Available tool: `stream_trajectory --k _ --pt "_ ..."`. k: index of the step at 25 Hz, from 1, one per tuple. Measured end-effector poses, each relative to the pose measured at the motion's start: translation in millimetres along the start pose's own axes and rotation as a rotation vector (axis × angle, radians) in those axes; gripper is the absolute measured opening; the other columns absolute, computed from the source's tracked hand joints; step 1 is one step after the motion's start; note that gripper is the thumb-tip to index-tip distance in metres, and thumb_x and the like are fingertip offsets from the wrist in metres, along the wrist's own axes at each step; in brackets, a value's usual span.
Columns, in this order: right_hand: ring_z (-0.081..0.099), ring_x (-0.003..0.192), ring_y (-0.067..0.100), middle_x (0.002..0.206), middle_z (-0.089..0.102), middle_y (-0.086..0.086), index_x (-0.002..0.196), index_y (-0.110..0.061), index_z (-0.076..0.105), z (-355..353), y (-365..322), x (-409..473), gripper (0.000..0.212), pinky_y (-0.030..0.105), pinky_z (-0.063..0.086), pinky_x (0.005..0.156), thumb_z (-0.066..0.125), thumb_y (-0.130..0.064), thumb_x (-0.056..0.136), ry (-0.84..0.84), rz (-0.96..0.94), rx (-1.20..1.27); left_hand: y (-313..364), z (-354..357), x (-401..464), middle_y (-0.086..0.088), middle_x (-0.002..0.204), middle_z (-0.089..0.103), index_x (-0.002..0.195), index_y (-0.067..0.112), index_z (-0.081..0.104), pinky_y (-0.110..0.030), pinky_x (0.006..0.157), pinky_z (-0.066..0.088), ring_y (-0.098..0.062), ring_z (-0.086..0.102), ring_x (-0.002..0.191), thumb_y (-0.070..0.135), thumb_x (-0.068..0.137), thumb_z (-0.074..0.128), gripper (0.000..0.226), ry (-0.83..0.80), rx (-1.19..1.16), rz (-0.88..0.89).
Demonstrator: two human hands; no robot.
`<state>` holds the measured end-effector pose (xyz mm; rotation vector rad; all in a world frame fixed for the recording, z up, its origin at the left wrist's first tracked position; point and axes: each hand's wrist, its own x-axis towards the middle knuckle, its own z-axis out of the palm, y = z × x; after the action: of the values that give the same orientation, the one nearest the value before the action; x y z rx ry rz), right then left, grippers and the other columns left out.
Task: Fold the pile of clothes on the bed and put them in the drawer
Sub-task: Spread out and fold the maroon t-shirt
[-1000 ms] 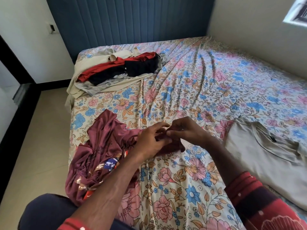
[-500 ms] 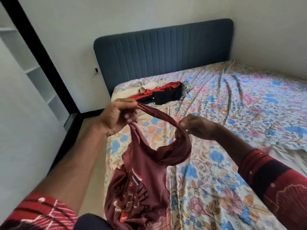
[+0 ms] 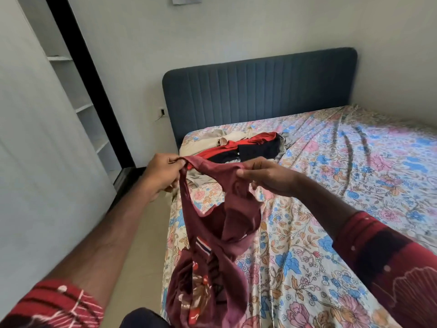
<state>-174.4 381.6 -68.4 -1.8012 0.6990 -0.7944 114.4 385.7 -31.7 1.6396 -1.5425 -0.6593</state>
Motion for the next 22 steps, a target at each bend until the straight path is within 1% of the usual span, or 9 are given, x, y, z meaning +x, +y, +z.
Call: stream_trajectory --k 4,6,8,11,13,16,18,20,22 --pt "0.061 0.073 -0.009 0.077 0.069 -0.019 0.107 0.005 0.071 5 -27 9 0.026 0.009 0.044 0.069 0.05 -0.011 0.108 0.182 -0.088 -0.159 14 18 -8 -0.01 0.082 0.062 0.099 0.0 0.071 -0.026 0.052 0.048 -0.012 0.055 0.059 0.019 0.101 0.057 0.024 -0.062 -0.163 -0.011" --pt "0.062 0.078 -0.002 0.081 0.068 -0.015 0.104 -0.01 0.072 4 -22 12 0.024 0.022 0.048 0.071 0.051 -0.021 0.108 0.284 -0.049 -0.139 24 15 -11 -0.012 0.085 0.066 0.096 -0.006 0.069 -0.024 0.061 0.051 -0.01 0.06 0.066 0.016 0.094 0.065 0.022 -0.128 -0.246 0.067" --pt "0.063 0.078 0.006 0.082 0.067 -0.009 0.106 -0.018 0.069 8 -4 10 0.02 0.03 0.051 0.065 0.051 -0.027 0.108 0.328 0.022 -0.053 33 12 -17 -0.02 0.084 0.072 0.087 -0.005 0.066 -0.033 0.067 0.059 -0.021 0.071 0.068 0.006 0.091 0.066 0.012 -0.243 -0.449 0.081" --pt "0.066 0.084 0.02 0.09 0.068 0.005 0.106 -0.005 0.064 24 33 0 0.027 0.043 0.054 0.073 0.064 -0.032 0.1 0.23 0.096 0.0 42 11 -23 -0.021 0.081 0.075 0.067 0.012 0.067 -0.041 0.064 0.062 -0.029 0.075 0.065 -0.011 0.091 0.059 0.034 -0.26 -0.601 0.11" --pt "0.07 0.092 0.029 0.1 0.072 0.011 0.11 -0.004 0.061 36 51 -9 0.032 0.052 0.054 0.083 0.071 -0.029 0.091 0.101 0.124 0.07 39 11 -19 -0.018 0.087 0.076 0.075 0.006 0.061 -0.039 0.065 0.061 -0.03 0.075 0.072 -0.014 0.09 0.057 0.026 -0.262 -0.636 0.133" --pt "0.068 0.102 0.031 0.112 0.071 0.013 0.126 -0.011 0.054 46 38 -6 0.049 0.045 0.051 0.084 0.077 -0.029 0.087 0.012 0.136 0.241 33 12 -18 -0.016 0.092 0.077 0.09 -0.003 0.063 -0.029 0.071 0.056 -0.022 0.074 0.086 -0.011 0.088 0.065 0.009 -0.337 -0.451 0.203" --pt "0.068 0.095 0.024 0.102 0.072 0.006 0.126 -0.009 0.059 50 8 7 0.041 0.036 0.052 0.077 0.072 -0.031 0.094 -0.005 0.099 0.157 33 17 -20 -0.009 0.092 0.076 0.092 -0.003 0.065 -0.026 0.073 0.054 -0.013 0.071 0.084 -0.012 0.088 0.065 0.01 -0.359 -0.368 0.227" --pt "0.061 0.073 0.016 0.079 0.067 0.002 0.107 -0.006 0.067 53 -16 24 0.025 0.028 0.043 0.066 0.061 -0.03 0.102 0.009 0.058 0.043 34 24 -25 0.004 0.079 0.072 0.092 0.009 0.063 -0.026 0.062 0.05 -0.005 0.064 0.071 -0.009 0.087 0.068 0.019 -0.249 -0.326 0.204" --pt "0.049 0.06 0.014 0.066 0.062 0.0 0.092 -0.011 0.069 52 -32 38 0.026 0.028 0.032 0.057 0.055 -0.027 0.106 0.089 0.073 0.019 27 34 -29 0.006 0.075 0.061 0.094 0.015 0.058 -0.027 0.061 0.048 -0.007 0.056 0.066 0.002 0.082 0.079 0.027 0.061 -0.269 0.129"
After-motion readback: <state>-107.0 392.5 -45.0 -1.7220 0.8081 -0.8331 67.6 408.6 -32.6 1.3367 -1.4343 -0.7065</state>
